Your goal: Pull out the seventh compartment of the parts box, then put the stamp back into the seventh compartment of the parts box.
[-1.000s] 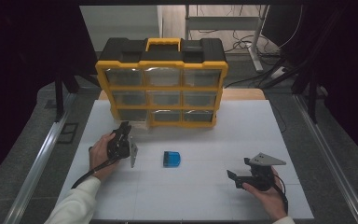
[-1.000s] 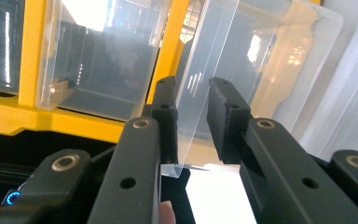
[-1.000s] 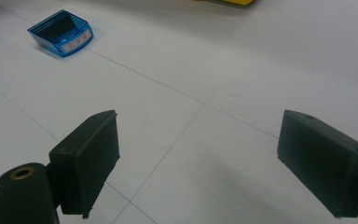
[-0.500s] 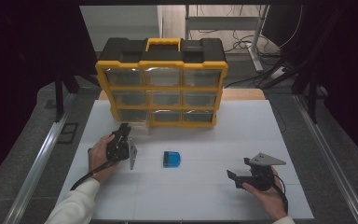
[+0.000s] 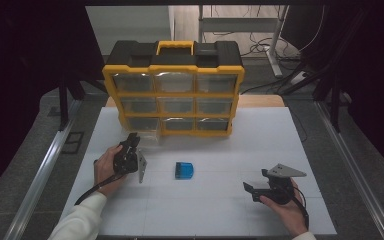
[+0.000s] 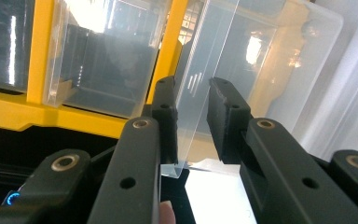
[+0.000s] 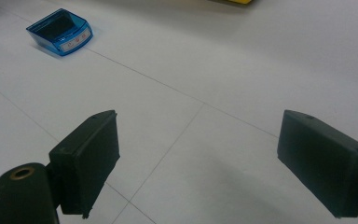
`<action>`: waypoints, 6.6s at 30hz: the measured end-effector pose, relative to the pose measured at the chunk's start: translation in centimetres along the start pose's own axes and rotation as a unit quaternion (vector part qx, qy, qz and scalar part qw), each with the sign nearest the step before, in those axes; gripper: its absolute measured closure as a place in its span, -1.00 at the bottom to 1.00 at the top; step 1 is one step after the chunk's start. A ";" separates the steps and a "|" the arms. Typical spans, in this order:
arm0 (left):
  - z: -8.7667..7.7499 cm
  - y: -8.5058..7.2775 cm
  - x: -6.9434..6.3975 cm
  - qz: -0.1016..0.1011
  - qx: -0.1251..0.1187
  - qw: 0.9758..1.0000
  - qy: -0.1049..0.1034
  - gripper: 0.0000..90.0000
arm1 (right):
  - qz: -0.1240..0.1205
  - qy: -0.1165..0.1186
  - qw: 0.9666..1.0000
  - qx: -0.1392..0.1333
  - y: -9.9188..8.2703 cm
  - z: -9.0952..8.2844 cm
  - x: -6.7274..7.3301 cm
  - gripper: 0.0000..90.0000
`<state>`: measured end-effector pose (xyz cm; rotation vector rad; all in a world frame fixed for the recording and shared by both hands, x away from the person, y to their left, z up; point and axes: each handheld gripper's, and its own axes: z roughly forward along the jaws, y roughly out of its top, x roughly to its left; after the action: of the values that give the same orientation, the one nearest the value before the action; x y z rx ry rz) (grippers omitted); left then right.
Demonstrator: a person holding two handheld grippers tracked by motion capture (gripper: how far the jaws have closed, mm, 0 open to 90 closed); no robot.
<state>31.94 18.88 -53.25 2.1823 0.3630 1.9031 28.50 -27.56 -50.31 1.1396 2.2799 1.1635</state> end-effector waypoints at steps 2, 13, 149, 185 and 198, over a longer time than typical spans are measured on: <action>0.0 0.0 0.0 -0.001 0.000 1.000 0.000 0.64 | 0.000 0.000 1.000 0.000 0.0 0.0 0.0 -0.71; -0.2 0.0 0.0 0.000 -0.002 1.000 0.000 0.64 | 0.001 -0.001 1.000 -0.001 0.0 -0.1 0.0 -0.71; -3.6 1.8 4.5 -0.413 -0.056 0.812 -0.409 -0.74 | -0.004 0.001 1.000 0.002 0.0 -0.2 0.1 -0.71; -1.4 3.7 4.3 -0.383 -0.029 0.800 -0.462 -0.68 | -0.002 0.013 1.000 -0.003 0.1 0.0 -0.3 -0.71; -0.1 6.3 3.6 -0.335 -0.033 0.796 -0.503 -0.70 | -0.006 0.009 1.000 0.000 0.1 0.1 -0.2 -0.71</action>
<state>32.53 14.11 -47.82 2.2154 0.6846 0.2775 28.73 -27.59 -50.27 1.1175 2.2981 1.1738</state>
